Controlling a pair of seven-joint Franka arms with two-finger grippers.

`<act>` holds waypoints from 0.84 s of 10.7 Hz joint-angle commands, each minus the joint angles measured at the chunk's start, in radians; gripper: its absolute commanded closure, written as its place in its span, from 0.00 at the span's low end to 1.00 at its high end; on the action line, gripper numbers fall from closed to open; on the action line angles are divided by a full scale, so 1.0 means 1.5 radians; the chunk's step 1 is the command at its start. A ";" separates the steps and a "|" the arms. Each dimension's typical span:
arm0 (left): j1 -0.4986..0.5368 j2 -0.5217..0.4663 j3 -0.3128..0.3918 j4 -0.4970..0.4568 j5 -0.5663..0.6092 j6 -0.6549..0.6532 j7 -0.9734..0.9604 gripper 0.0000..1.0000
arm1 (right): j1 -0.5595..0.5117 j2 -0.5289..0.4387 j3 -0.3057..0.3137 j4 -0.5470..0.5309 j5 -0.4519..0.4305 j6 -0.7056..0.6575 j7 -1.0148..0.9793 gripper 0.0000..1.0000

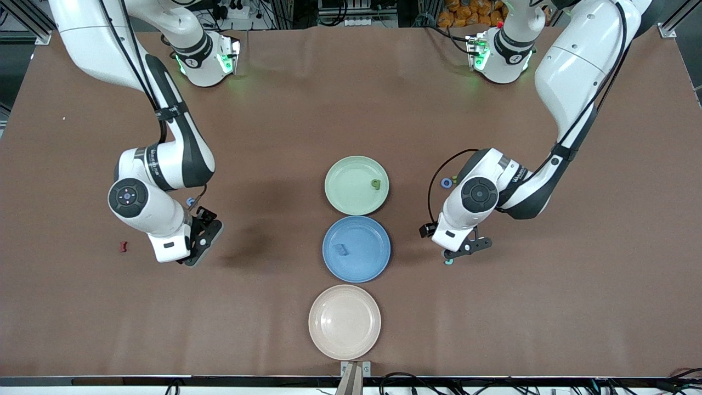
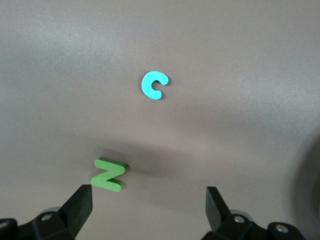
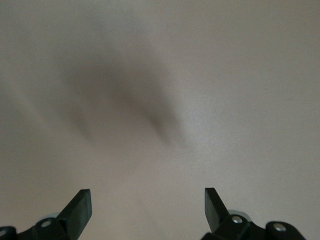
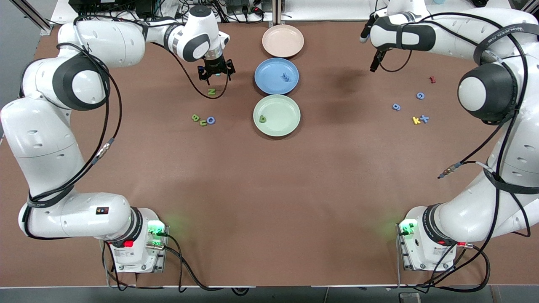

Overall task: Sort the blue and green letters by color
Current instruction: 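Move the right gripper back toward the blue g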

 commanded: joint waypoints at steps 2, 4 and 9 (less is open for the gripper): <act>0.005 -0.016 -0.004 -0.010 -0.019 -0.003 0.002 0.00 | -0.054 -0.073 0.013 -0.153 -0.002 0.097 -0.100 0.00; 0.004 -0.016 -0.004 -0.009 -0.019 -0.003 0.002 0.00 | -0.075 -0.076 0.014 -0.189 -0.002 0.133 -0.129 0.00; 0.003 -0.016 -0.004 -0.007 -0.019 -0.003 0.005 0.00 | -0.086 -0.087 0.012 -0.269 -0.002 0.209 -0.130 0.00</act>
